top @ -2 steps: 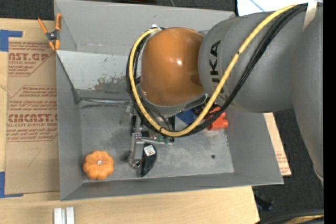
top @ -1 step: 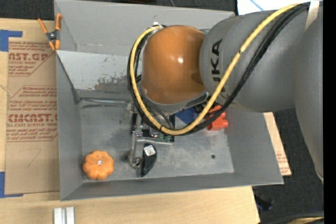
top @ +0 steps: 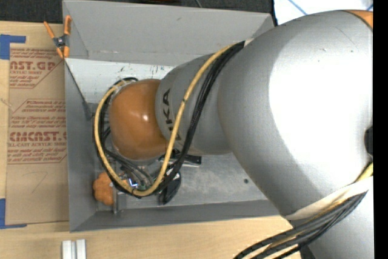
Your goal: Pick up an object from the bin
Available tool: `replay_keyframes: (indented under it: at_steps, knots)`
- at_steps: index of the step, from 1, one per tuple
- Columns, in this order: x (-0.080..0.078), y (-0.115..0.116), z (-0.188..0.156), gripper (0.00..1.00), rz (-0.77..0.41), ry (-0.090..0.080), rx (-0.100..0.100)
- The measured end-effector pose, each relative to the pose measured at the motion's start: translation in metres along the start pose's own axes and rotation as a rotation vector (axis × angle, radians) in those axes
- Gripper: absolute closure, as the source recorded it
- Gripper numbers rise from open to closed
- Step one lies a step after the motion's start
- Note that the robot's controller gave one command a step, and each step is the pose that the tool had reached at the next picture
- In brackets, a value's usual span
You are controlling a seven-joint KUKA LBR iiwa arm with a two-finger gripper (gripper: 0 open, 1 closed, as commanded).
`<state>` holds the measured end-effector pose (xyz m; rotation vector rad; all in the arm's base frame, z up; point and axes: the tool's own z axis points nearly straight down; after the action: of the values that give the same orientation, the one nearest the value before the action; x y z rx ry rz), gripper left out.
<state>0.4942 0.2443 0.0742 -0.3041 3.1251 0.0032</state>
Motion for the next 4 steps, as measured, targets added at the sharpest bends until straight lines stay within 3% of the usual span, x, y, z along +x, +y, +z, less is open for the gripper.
replay_keyframes:
  at_steps: [1, 2, 3, 4]
  knots:
    - [0.002, -0.008, -0.07, 0.0, 0.142, -0.007, -0.001]
    - [0.002, 0.0, 0.0, 0.0, 0.012, 0.001, -0.001]
    - [0.009, 0.005, 0.003, 0.0, 0.04, -0.023, -0.004]
    - [0.003, 0.001, 0.001, 1.0, 0.017, -0.004, -0.002]
